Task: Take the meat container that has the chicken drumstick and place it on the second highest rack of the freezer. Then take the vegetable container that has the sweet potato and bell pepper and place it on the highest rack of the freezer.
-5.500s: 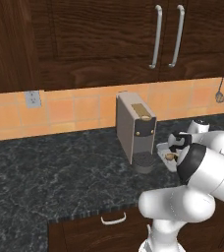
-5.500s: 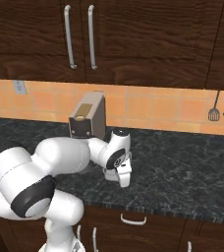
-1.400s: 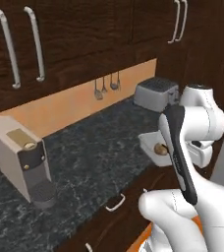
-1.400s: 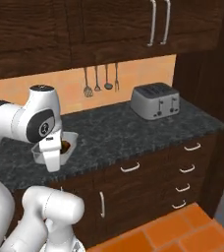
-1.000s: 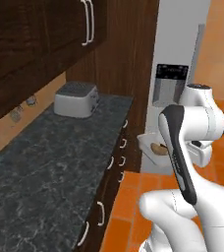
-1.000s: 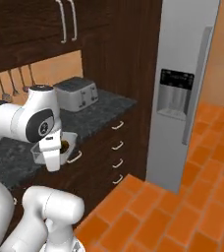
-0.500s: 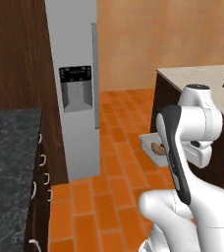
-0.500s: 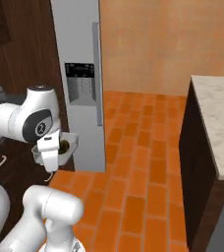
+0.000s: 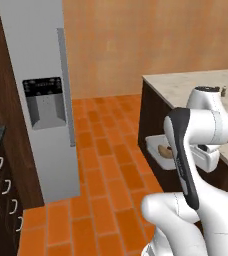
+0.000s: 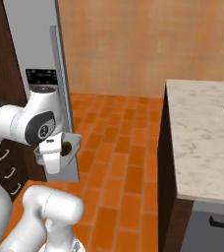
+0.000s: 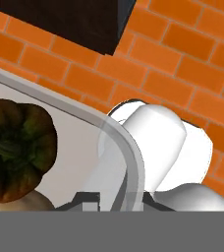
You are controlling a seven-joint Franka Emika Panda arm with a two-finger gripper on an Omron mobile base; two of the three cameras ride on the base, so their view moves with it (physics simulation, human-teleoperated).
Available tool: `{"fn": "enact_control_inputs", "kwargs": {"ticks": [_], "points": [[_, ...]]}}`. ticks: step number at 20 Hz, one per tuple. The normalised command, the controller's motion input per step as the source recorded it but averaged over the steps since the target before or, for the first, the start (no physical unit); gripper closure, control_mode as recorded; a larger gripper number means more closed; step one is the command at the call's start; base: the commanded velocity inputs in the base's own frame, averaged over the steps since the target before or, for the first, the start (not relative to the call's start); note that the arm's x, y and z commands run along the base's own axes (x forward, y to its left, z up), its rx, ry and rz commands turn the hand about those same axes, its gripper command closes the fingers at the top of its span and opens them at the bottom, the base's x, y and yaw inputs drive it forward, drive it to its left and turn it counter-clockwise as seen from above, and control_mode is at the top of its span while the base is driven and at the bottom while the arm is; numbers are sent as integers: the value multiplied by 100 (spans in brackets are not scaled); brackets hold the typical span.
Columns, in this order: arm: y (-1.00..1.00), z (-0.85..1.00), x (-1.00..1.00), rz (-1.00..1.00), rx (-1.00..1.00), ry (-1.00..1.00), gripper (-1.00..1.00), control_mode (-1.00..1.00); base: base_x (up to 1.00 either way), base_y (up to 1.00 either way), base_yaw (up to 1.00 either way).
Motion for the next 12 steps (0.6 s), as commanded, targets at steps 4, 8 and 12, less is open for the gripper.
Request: {"fn": "enact_control_inputs", "kwargs": {"ticks": [4, 8, 12], "points": [[0, 0, 0, 0, 0, 0, 100, 100, 100, -2, 0], [0, 0, 0, 0, 0, 0, 100, 100, 100, 0, 0], [0, 0, 0, 0, 0, 0, 100, 100, 91, 0, 0]]}}
